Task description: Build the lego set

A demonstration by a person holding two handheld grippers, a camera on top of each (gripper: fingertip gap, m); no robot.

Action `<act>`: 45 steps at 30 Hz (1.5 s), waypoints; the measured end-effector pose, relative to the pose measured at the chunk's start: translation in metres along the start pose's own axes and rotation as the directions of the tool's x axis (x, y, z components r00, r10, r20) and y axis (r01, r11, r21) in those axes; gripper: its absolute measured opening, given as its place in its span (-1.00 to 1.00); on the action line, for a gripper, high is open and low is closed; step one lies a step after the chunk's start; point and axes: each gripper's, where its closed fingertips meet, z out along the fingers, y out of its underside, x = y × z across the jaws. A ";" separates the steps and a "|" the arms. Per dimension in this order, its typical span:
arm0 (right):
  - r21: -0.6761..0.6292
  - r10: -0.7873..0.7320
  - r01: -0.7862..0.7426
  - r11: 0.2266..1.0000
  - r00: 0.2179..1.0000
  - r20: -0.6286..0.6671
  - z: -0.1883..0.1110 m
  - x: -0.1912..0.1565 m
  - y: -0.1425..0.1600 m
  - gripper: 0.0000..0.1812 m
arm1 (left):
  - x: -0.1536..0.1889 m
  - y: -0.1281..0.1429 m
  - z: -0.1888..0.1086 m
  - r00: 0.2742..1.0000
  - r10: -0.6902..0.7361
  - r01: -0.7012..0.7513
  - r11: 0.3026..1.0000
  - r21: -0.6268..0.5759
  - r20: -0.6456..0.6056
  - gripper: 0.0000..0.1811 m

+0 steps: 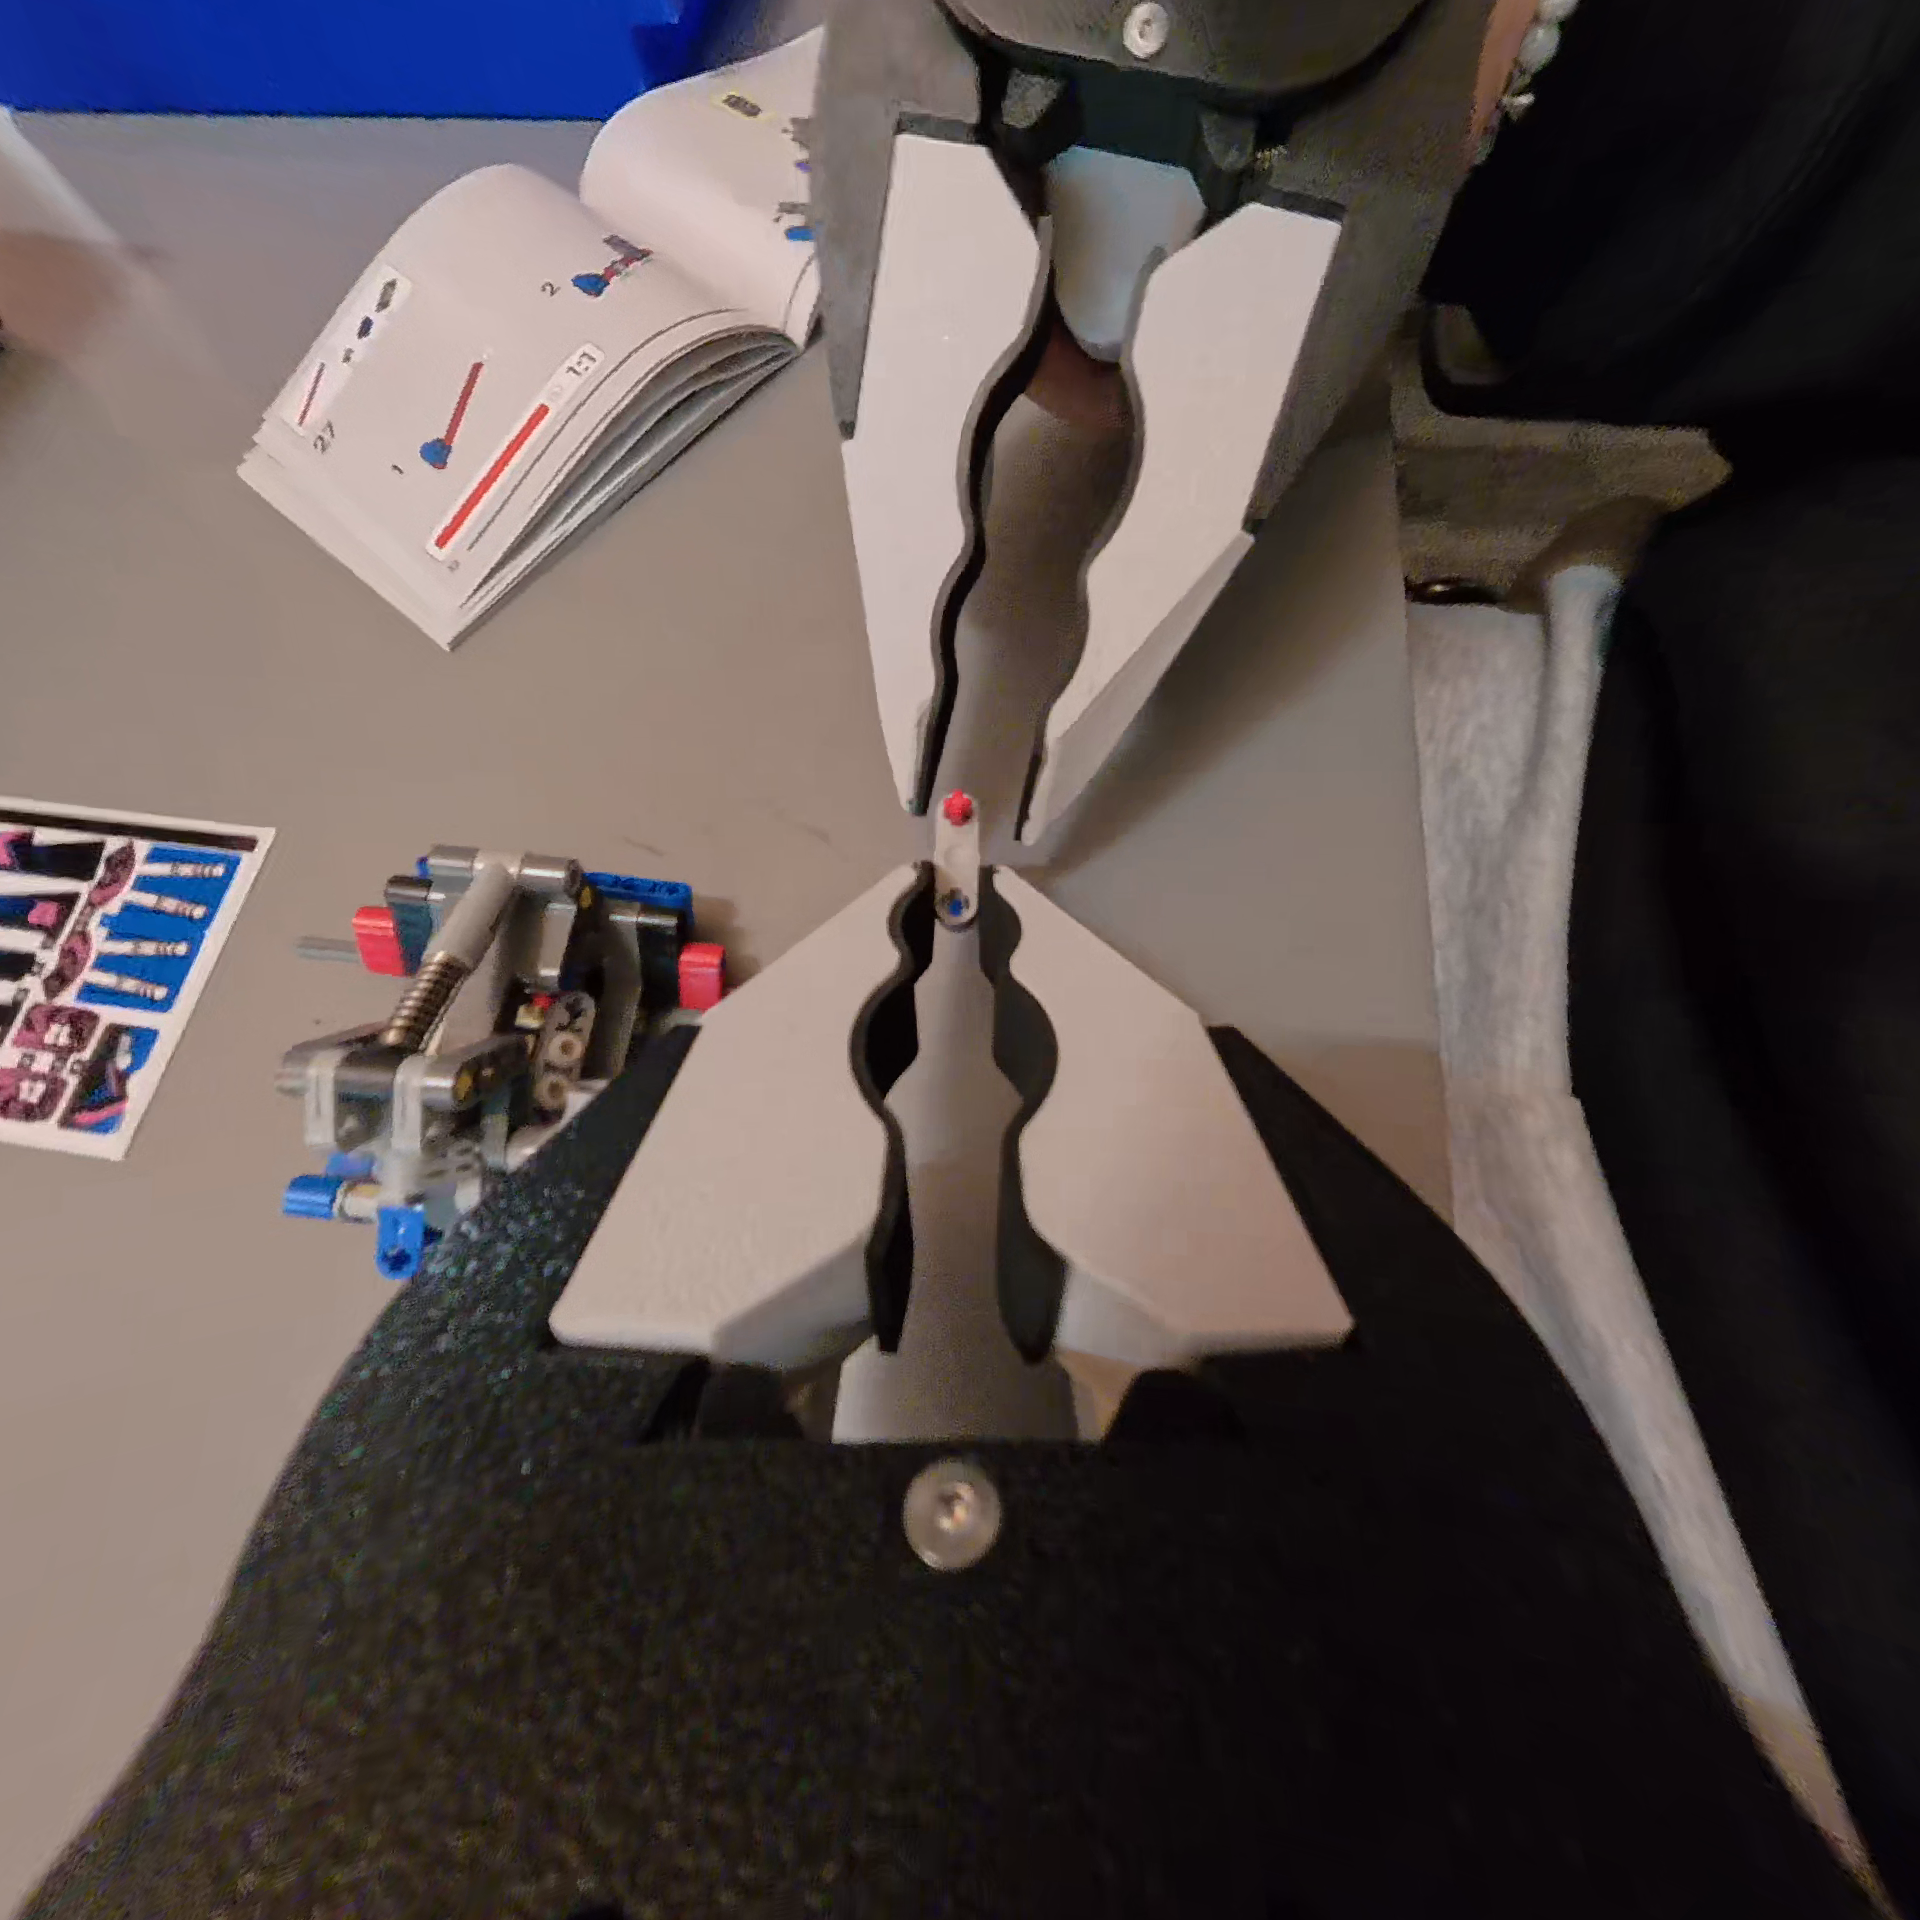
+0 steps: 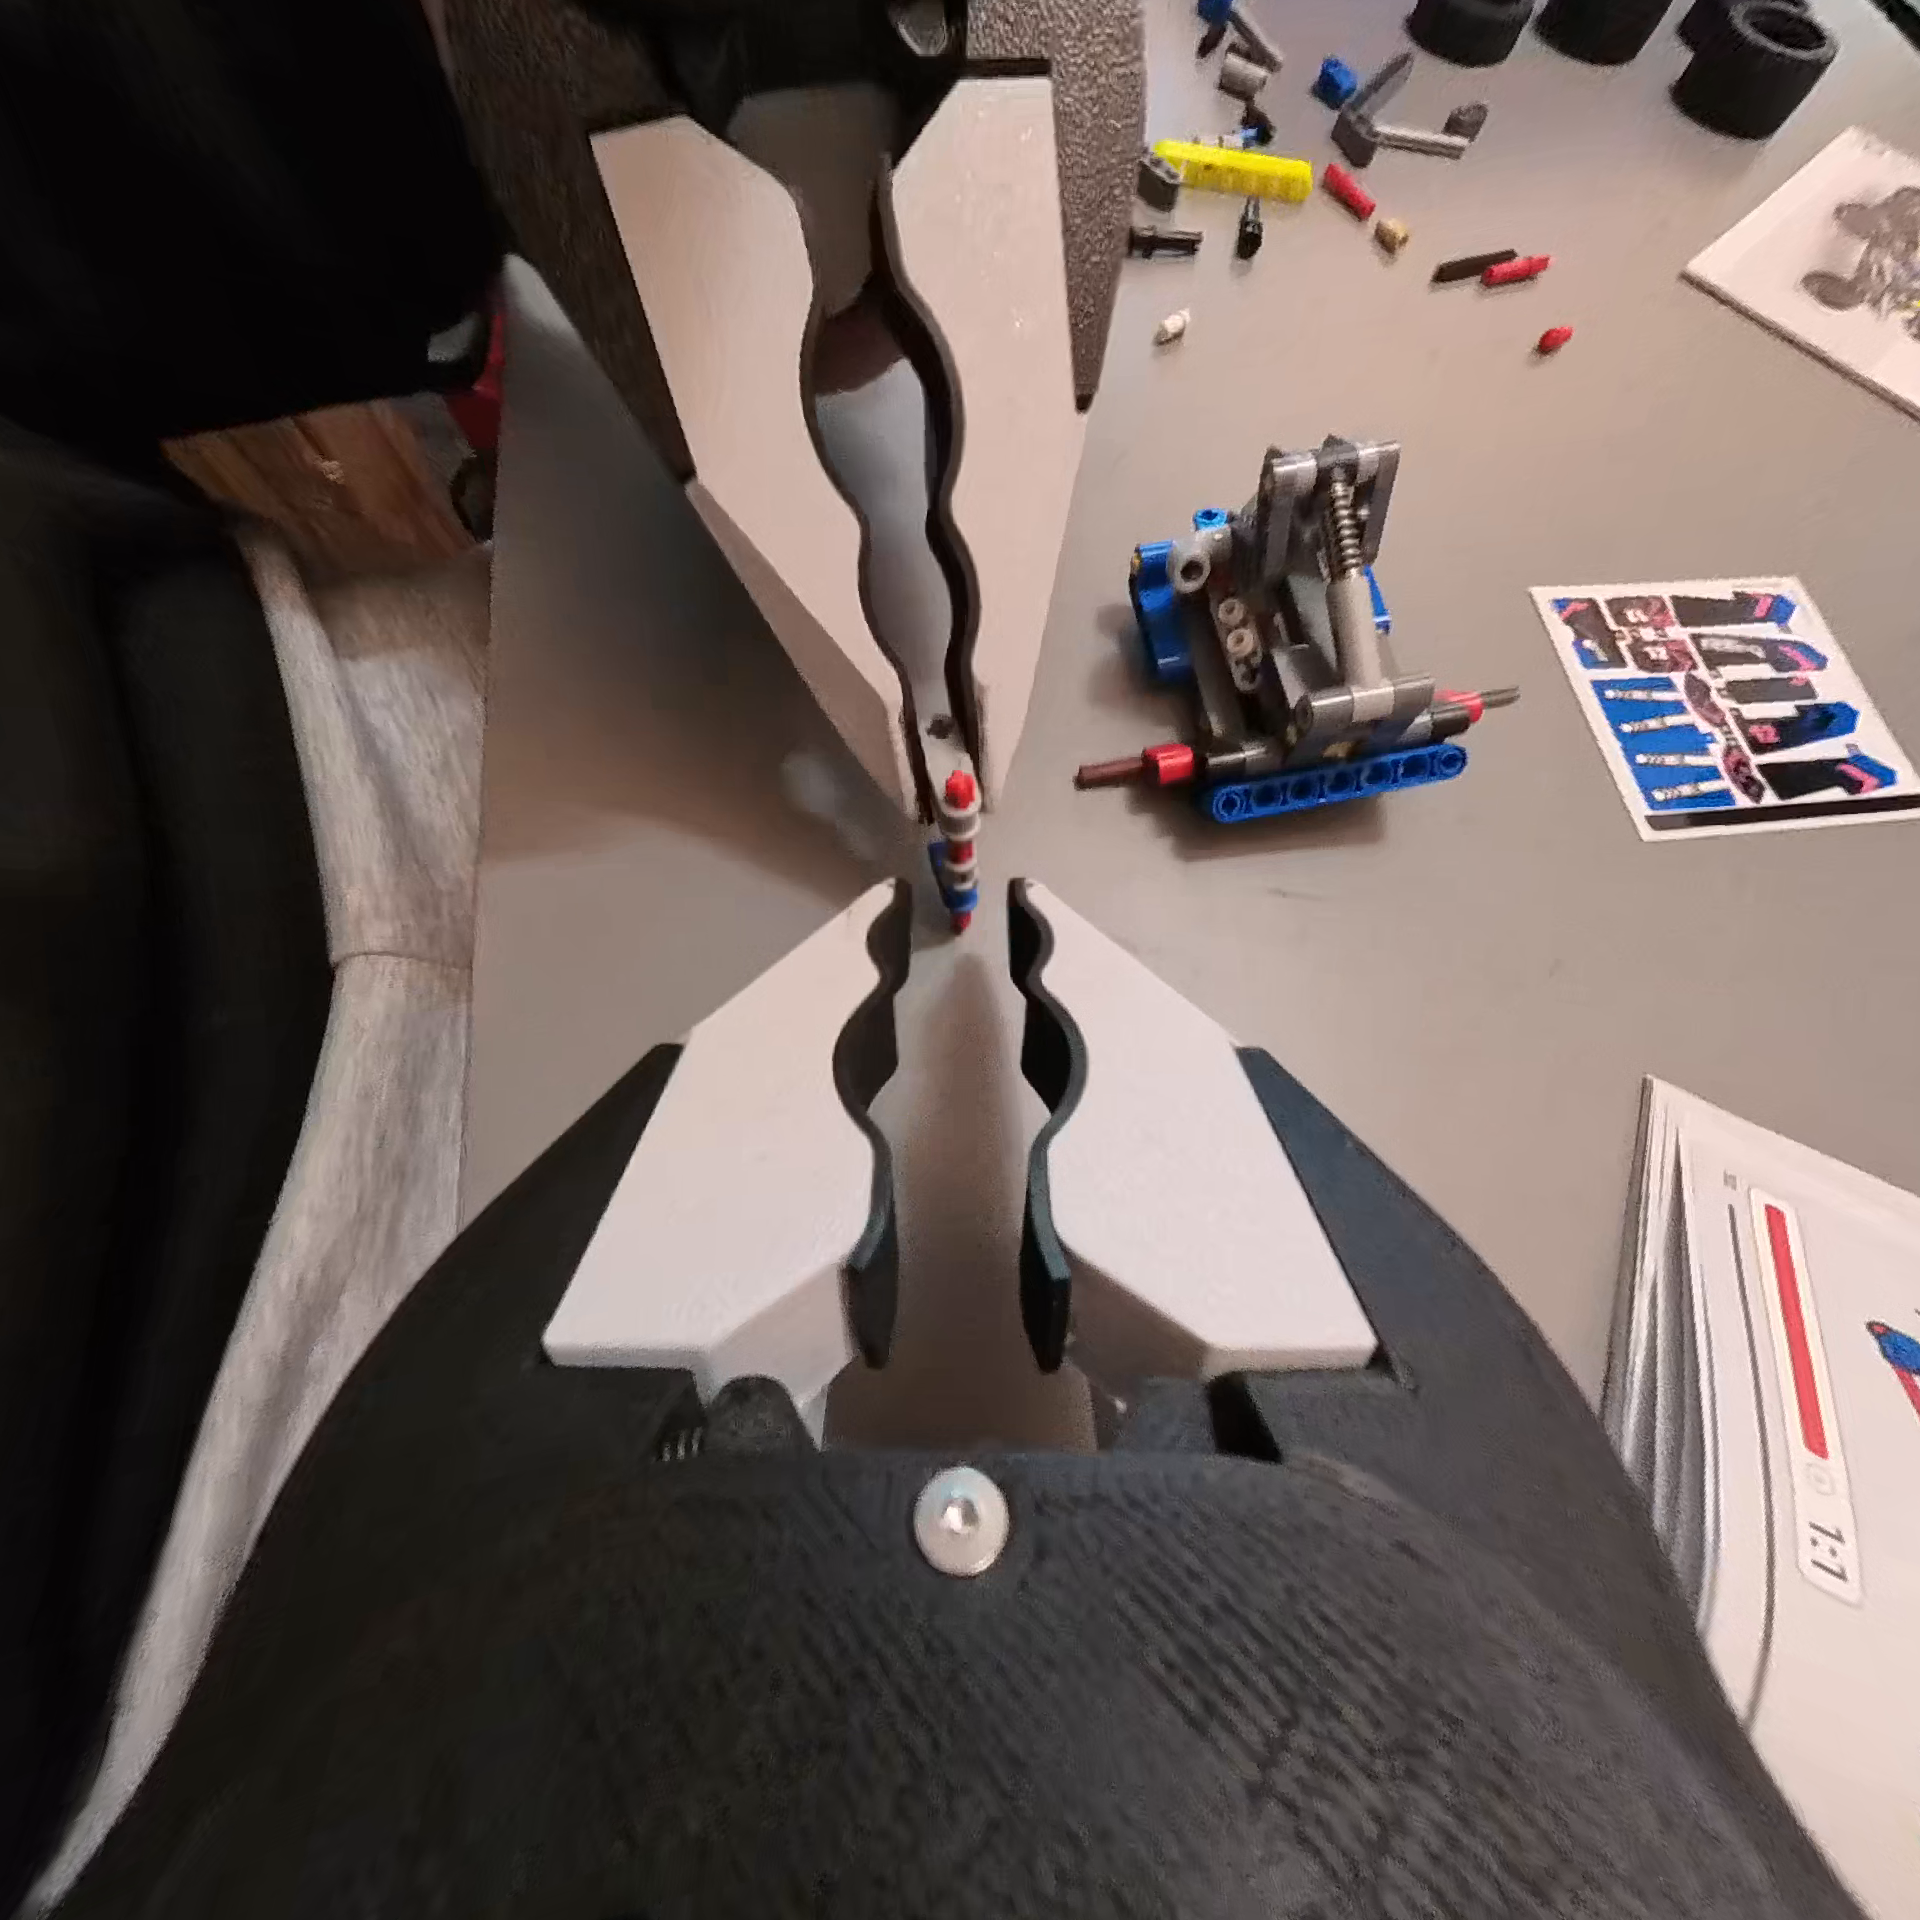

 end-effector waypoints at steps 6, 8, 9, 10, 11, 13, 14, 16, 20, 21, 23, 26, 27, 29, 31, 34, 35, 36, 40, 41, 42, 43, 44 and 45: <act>0.043 0.022 -0.023 0.999 1.000 0.018 0.007 0.000 -0.007 -0.92 | 0.001 0.003 -0.001 0.997 -0.059 0.058 0.998 -0.019 -0.042 -0.95; 0.039 0.017 -0.018 0.999 1.000 0.019 0.010 0.000 -0.006 -0.95 | 0.000 0.002 0.000 0.999 -0.044 0.043 0.998 -0.035 -0.029 -0.95; 0.040 0.019 -0.020 0.999 1.000 0.022 0.011 0.000 -0.006 -0.95 | 0.002 0.002 0.000 0.999 -0.036 0.035 0.998 -0.045 -0.033 -0.95; 0.039 0.026 -0.028 0.999 0.999 0.035 0.010 -0.002 -0.006 -0.95 | 0.002 0.002 0.000 0.999 -0.027 0.025 0.998 -0.049 -0.038 -0.95; 0.038 0.033 -0.034 0.999 0.999 0.039 0.010 -0.002 -0.006 -0.94 | 0.002 0.002 0.000 0.999 -0.014 0.013 0.999 -0.048 -0.030 -0.95; 0.037 0.031 -0.032 0.999 0.999 0.028 0.010 0.000 -0.005 -0.95 | 0.000 0.001 0.001 1.000 0.020 -0.020 0.999 -0.036 -0.015 -0.94; 0.037 0.032 -0.033 0.999 0.999 0.026 0.010 0.000 -0.005 -0.95 | -0.001 0.000 0.002 0.999 0.032 -0.032 0.999 -0.032 -0.004 -0.94; 0.036 0.039 -0.039 0.999 0.999 0.012 0.011 0.003 -0.005 -0.95 | -0.001 -0.007 0.001 0.999 0.033 -0.033 0.999 0.001 0.003 -0.86; 0.035 0.030 -0.030 0.999 1.000 0.001 0.012 0.003 -0.006 -0.95 | -0.002 -0.018 -0.002 0.999 0.031 -0.032 0.999 0.031 0.014 -0.97; 0.035 0.028 -0.028 0.999 1.000 0.002 0.012 0.002 -0.006 -0.95 | -0.004 -0.017 -0.002 0.999 0.035 -0.035 0.999 0.018 0.021 -0.97; 0.035 0.030 -0.030 0.999 1.000 -0.004 0.013 0.003 -0.006 -0.95 | -0.005 -0.017 -0.002 0.999 0.043 -0.044 0.999 0.003 0.029 -0.96; 0.035 0.027 -0.027 0.999 1.000 -0.007 0.013 0.003 -0.006 -0.95 | -0.006 -0.016 -0.005 0.998 0.049 -0.048 0.998 -0.026 0.025 -0.94; 0.035 0.026 -0.025 0.999 1.000 -0.008 0.013 0.003 -0.006 -0.95 | -0.007 -0.016 -0.006 0.999 0.044 -0.043 0.998 -0.034 0.019 -0.92; 0.035 0.024 -0.024 0.999 1.000 -0.008 0.012 0.003 -0.006 -0.95 | -0.005 -0.015 -0.006 0.999 0.036 -0.036 0.998 -0.054 -0.007 -0.95; 0.035 0.025 -0.025 0.999 1.000 -0.005 0.012 0.003 -0.006 -0.95 | -0.005 -0.013 -0.006 0.999 0.047 -0.048 0.996 -0.073 -0.015 -0.96; 0.034 0.028 -0.028 0.999 1.000 -0.004 0.012 0.003 -0.006 -0.95 | -0.005 -0.013 -0.006 0.998 0.051 -0.052 0.995 -0.082 -0.021 -0.98; 0.034 0.031 -0.031 0.999 1.000 -0.007 0.011 0.004 -0.006 -0.95 | -0.005 -0.014 -0.006 0.999 0.047 -0.049 0.996 -0.079 -0.022 -0.98; 0.034 0.034 -0.034 0.999 0.999 -0.006 0.011 0.004 -0.005 -0.94 | -0.005 -0.014 -0.006 0.999 0.038 -0.041 0.996 -0.078 -0.032 -0.98; 0.034 0.032 -0.032 0.999 0.999 -0.005 0.010 0.004 -0.005 -0.95 | -0.005 -0.014 -0.007 0.998 0.003 -0.009 0.994 -0.111 -0.062 -0.98; 0.033 0.032 -0.032 0.999 0.999 -0.009 0.010 0.004 -0.005 -0.95 | -0.006 -0.014 -0.007 0.998 -0.003 -0.005 0.991 -0.135 -0.059 -0.98; 0.033 0.034 -0.034 0.999 0.999 -0.011 0.010 0.004 -0.005 -0.95 | -0.006 -0.014 -0.007 0.998 -0.001 -0.009 0.987 -0.162 -0.058 -0.98; 0.033 0.038 -0.037 0.999 0.999 -0.008 0.011 0.004 -0.005 -0.95 | -0.007 -0.013 -0.007 0.998 0.006 -0.017 0.982 -0.191 -0.056 -0.98; 0.032 0.044 -0.044 0.999 0.999 -0.006 0.011 0.005 -0.005 -0.95 | -0.008 -0.013 -0.007 0.999 0.013 -0.024 0.975 -0.219 -0.051 -0.98; 0.031 0.050 -0.050 0.998 0.999 -0.006 0.011 0.005 -0.005 -0.95 | -0.007 -0.012 -0.008 0.999 0.016 -0.028 0.969 -0.246 -0.049 -0.98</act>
